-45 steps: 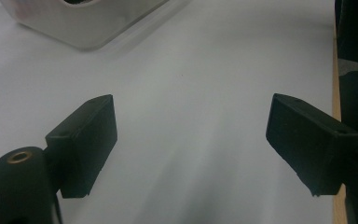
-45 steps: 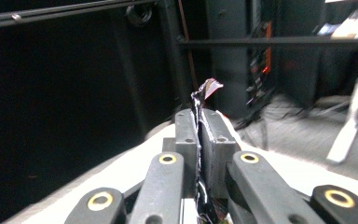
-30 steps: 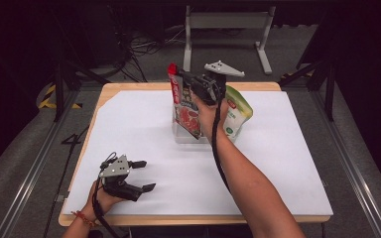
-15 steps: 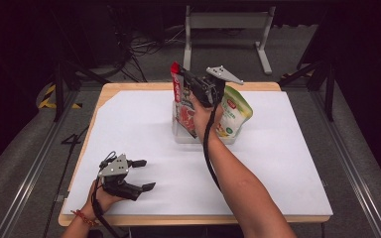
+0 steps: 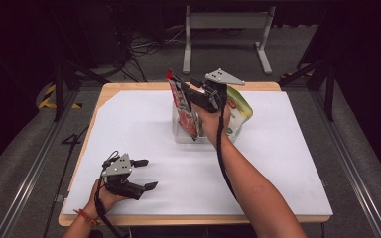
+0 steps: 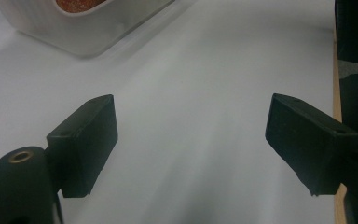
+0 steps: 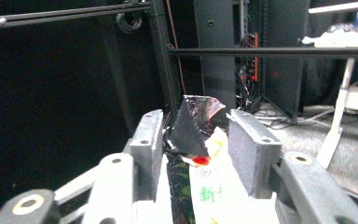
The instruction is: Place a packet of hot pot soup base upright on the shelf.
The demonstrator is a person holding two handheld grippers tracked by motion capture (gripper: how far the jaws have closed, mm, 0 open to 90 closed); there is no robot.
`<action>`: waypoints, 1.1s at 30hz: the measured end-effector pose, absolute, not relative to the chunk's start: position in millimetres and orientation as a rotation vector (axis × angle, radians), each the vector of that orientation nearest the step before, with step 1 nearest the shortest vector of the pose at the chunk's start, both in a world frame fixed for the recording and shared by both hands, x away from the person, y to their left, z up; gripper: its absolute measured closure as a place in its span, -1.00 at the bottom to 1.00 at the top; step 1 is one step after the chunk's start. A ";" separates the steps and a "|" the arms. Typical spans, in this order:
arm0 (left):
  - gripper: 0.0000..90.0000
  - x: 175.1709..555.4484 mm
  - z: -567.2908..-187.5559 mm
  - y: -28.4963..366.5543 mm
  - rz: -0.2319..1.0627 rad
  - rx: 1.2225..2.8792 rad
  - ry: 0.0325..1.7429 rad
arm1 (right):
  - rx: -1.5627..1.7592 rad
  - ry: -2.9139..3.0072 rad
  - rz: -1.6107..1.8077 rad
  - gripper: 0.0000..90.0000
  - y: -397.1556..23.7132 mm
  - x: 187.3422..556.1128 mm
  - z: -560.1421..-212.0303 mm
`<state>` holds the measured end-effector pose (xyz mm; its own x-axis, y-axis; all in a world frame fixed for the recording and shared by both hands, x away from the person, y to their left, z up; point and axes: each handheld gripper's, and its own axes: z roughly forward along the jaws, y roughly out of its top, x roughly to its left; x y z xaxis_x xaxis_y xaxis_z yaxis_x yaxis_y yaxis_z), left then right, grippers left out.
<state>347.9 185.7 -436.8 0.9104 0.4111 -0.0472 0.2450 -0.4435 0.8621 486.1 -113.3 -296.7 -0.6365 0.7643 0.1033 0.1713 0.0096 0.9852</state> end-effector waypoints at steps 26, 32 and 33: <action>-0.60 347.5 -438.4 184.7 0.198 2.061 0.486 | 0.793 2.161 1.388 1.00 -159.8 434.1 -366.3; -0.60 347.4 -439.3 184.8 0.194 2.069 0.481 | 0.776 2.254 1.279 1.00 -149.4 432.8 -388.6; -0.60 347.4 -439.4 184.3 0.194 2.070 0.482 | 0.781 2.276 1.257 1.00 -147.1 434.1 -392.4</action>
<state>347.4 184.3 -439.4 0.9089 0.4132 -0.0554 0.2593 -0.4562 0.8513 434.1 -147.1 -392.4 -0.7523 0.6523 -0.0925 0.2690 0.4323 0.8607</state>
